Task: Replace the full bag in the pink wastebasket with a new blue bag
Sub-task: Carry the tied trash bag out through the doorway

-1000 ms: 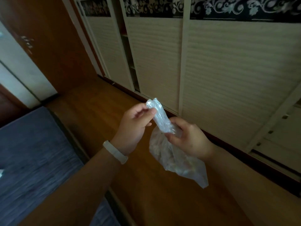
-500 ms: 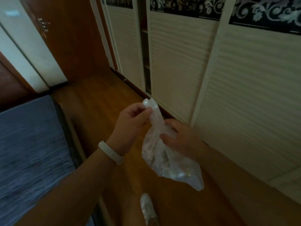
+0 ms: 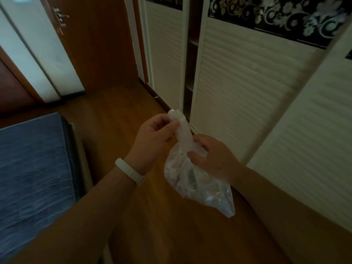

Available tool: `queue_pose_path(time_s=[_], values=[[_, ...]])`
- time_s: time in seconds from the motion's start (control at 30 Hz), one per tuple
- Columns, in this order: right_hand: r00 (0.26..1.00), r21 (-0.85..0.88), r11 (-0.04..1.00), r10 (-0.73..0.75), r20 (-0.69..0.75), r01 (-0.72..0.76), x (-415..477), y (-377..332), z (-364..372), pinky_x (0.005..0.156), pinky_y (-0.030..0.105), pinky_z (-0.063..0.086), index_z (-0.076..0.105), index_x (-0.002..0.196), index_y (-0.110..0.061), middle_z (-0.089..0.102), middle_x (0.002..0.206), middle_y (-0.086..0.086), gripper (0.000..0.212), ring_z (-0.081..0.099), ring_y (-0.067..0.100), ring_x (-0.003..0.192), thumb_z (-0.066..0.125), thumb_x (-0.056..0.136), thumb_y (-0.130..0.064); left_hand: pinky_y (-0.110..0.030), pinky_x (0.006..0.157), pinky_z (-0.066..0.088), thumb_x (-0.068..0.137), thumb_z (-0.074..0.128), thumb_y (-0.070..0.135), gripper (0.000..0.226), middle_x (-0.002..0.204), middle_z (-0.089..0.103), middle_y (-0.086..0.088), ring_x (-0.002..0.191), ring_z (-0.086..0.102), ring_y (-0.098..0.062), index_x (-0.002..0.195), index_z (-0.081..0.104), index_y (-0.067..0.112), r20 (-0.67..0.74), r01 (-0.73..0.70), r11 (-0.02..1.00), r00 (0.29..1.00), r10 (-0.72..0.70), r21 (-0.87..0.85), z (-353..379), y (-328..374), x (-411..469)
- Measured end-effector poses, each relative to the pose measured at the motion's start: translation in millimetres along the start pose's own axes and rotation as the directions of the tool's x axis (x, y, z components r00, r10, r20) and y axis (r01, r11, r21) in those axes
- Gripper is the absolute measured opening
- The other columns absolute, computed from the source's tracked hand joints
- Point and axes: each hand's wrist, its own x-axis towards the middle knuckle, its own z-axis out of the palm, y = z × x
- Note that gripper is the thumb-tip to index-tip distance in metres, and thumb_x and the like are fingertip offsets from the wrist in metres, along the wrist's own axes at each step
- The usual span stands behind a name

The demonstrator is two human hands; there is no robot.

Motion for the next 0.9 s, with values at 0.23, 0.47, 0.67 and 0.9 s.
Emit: queue_pose_path(time_s=[0.23, 0.47, 0.67, 0.9], values=[[0.998, 0.035, 0.998, -0.049, 0.048, 0.047, 113.8, 18.8, 18.1, 0.082, 0.012, 0.042, 0.051, 0.130, -0.026, 0.052, 0.108, -0.016, 0.047, 0.052, -0.001, 0.094, 0.063, 0.088, -0.042, -0.028, 0.075, 0.055, 0.093, 0.056, 0.015, 0.010, 0.095, 0.064, -0.012, 0.085, 0.063, -0.019, 0.093, 0.066, 0.011, -0.090, -0.006, 0.998, 0.996, 0.011, 0.058, -37.9, -13.1, 91.2], [0.988, 0.118, 0.989, -0.105, 0.115, 0.092, 252.6, 62.7, 31.2, 0.091, 0.032, 0.051, 0.050, 0.131, -0.028, 0.057, 0.116, -0.011, 0.048, 0.056, 0.006, 0.103, 0.062, 0.087, -0.045, -0.039, 0.080, 0.051, 0.093, 0.058, 0.016, 0.010, 0.092, 0.063, -0.013, 0.086, 0.059, -0.026, 0.091, 0.066, 0.010, -0.187, 0.022, 0.994, 0.982, -0.001, 0.111, -63.1, -41.0, 215.3], [0.967, 0.190, 0.973, -0.166, 0.194, 0.128, 382.3, 88.1, 18.4, 0.085, 0.029, 0.051, 0.052, 0.124, -0.031, 0.057, 0.110, -0.014, 0.040, 0.056, 0.002, 0.099, 0.062, 0.088, -0.042, -0.035, 0.080, 0.052, 0.092, 0.059, 0.018, 0.013, 0.097, 0.066, -0.016, 0.088, 0.062, -0.024, 0.095, 0.067, 0.009, -0.305, 0.078, 0.984, 0.952, -0.025, 0.163, -76.3, -39.5, 330.2], [0.934, 0.203, 0.954, -0.266, 0.237, 0.220, 499.0, 93.2, 15.2, 0.081, 0.019, 0.044, 0.051, 0.129, -0.026, 0.053, 0.110, -0.015, 0.044, 0.053, 0.001, 0.097, 0.063, 0.089, -0.038, -0.022, 0.070, 0.051, 0.093, 0.059, 0.017, 0.017, 0.095, 0.065, -0.022, 0.085, 0.062, -0.022, 0.095, 0.064, 0.001, -0.365, 0.057, 0.980, 0.931, 0.018, 0.192, -102.1, -32.8, 422.8]])
